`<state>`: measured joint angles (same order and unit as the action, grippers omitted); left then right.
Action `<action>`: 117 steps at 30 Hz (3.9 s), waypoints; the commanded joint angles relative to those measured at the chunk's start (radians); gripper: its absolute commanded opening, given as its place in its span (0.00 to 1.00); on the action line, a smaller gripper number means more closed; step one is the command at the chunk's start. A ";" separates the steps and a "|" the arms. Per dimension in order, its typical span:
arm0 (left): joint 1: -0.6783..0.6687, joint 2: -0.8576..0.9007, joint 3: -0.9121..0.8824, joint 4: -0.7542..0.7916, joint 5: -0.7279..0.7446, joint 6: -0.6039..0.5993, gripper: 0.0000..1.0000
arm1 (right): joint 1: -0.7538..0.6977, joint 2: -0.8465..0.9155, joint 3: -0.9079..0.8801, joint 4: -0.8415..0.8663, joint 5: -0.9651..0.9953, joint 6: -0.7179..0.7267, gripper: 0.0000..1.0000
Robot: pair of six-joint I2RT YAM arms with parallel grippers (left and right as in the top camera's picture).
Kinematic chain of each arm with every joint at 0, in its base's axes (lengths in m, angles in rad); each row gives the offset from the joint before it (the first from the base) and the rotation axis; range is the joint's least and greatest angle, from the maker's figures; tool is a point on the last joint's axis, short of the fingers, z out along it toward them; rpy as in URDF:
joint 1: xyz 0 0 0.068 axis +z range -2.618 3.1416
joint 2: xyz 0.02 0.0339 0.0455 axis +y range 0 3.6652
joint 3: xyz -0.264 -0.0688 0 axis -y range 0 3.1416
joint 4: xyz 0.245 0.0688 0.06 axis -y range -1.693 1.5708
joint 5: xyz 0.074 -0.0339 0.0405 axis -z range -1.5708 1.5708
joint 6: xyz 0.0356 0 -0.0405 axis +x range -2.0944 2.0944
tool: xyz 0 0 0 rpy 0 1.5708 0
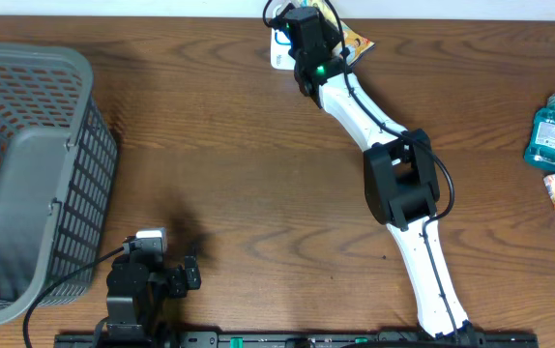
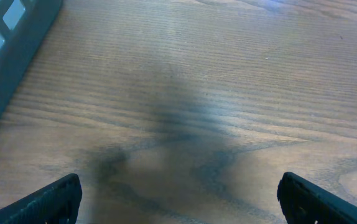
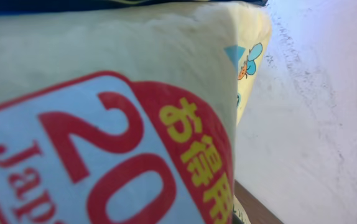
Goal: Scan the item barcode
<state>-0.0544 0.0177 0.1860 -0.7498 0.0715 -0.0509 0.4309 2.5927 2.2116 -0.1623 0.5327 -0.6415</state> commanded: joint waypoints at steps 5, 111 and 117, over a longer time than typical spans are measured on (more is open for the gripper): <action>-0.003 -0.003 -0.005 -0.019 -0.013 0.010 0.98 | -0.035 -0.129 0.032 -0.245 0.163 0.172 0.01; -0.003 -0.003 -0.005 -0.019 -0.013 0.010 0.98 | -0.480 -2.561 -1.923 0.114 -0.554 0.822 0.99; -0.003 -0.003 -0.005 -0.019 -0.013 0.010 0.98 | -0.493 -2.587 -2.052 0.172 -0.553 0.828 0.99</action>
<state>-0.0544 0.0177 0.1860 -0.7498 0.0715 -0.0509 -0.0532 0.0162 0.1993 0.0017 -0.0105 0.1585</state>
